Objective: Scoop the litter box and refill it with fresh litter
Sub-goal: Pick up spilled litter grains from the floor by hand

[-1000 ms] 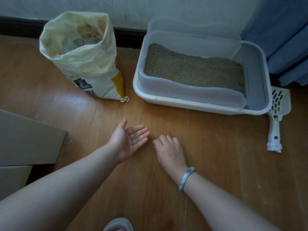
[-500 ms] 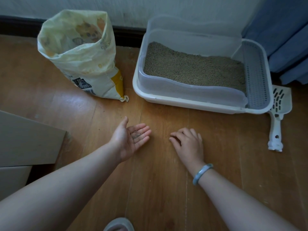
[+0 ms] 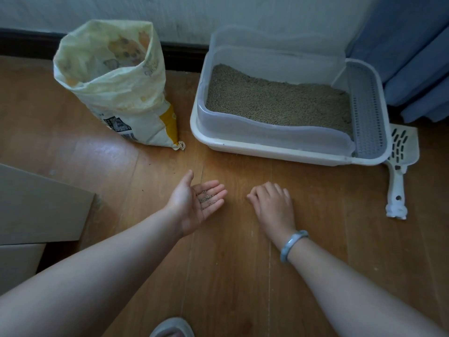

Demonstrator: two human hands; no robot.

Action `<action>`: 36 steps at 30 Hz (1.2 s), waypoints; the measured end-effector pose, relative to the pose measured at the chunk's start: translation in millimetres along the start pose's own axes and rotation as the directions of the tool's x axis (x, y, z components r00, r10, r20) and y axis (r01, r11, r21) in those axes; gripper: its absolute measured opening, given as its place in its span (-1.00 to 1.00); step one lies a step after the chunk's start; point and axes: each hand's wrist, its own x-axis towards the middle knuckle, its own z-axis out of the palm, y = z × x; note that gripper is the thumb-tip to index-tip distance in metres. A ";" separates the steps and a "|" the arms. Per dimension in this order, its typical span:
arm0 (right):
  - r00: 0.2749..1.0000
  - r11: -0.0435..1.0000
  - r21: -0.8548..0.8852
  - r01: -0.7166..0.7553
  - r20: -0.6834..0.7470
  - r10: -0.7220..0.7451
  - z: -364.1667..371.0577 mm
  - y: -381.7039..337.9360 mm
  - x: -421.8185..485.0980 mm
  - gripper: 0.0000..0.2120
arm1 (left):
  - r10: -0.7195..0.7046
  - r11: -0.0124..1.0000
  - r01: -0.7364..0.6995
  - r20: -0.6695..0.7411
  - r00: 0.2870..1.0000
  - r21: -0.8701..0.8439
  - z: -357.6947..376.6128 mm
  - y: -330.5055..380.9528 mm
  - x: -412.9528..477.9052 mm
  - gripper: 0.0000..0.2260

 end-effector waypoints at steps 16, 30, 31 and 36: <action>0.983 0.810 0.581 0.084 -0.181 0.028 -63.9 -64.7 9.3 -0.84 | 0.020 0.991 -0.002 0.131 0.991 -0.137 32.3 4.0 -27.1 -0.40; 0.755 -0.568 0.823 -0.011 0.380 0.535 -214.5 -111.3 107.3 -0.74 | 0.372 0.864 -0.288 0.138 0.918 -0.413 151.3 87.4 -113.0 -0.46; 0.742 -0.639 0.769 0.012 0.421 0.521 -230.4 -112.7 114.3 -0.71 | 0.396 0.853 -0.309 0.135 0.909 -0.421 161.2 95.4 -124.0 -0.46; 0.762 -0.812 0.578 0.078 0.490 0.423 -331.3 -126.1 145.1 -0.68 | 0.499 0.785 -0.402 0.096 0.861 -0.471 212.8 148.6 -210.1 -0.49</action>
